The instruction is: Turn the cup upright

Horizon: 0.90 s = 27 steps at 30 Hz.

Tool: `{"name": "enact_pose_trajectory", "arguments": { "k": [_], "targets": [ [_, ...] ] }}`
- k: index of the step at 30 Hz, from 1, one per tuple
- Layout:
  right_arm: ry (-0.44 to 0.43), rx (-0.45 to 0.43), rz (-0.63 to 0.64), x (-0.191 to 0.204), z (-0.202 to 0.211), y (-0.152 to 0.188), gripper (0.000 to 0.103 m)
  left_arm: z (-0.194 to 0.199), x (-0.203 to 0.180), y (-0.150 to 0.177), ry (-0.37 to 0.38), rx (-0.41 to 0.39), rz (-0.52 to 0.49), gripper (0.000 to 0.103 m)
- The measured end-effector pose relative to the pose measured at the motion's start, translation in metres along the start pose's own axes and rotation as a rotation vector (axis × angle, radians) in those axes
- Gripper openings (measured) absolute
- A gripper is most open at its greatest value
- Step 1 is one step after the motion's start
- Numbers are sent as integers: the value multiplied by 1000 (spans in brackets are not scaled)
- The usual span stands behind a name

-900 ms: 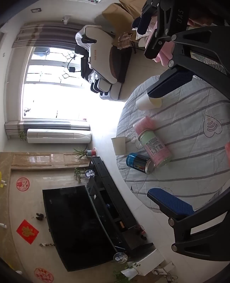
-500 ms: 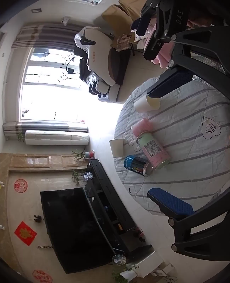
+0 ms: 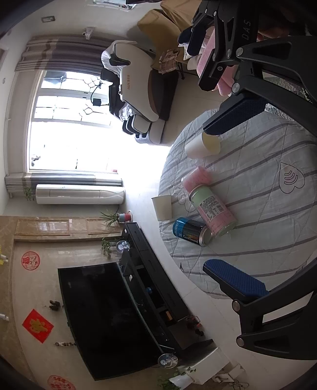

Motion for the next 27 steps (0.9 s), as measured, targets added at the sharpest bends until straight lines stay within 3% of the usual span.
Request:
{"name": "enact_pose_trajectory", "arguments": {
  "k": [27],
  "targets": [
    [6,-1,-2,-5,0,-5,103,-4,0,-4,-14,-10,-1,103]
  ]
}}
Point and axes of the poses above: each gripper's, at about its wrist camera, not at the fingertips, and z roughly against the way its jaws point, x to its left, y to its underside, the point moved 1 cm from there along -z, roughly the way its jaws point, and after that the axes turned 14 degrees about x, right-handed, at the moved point
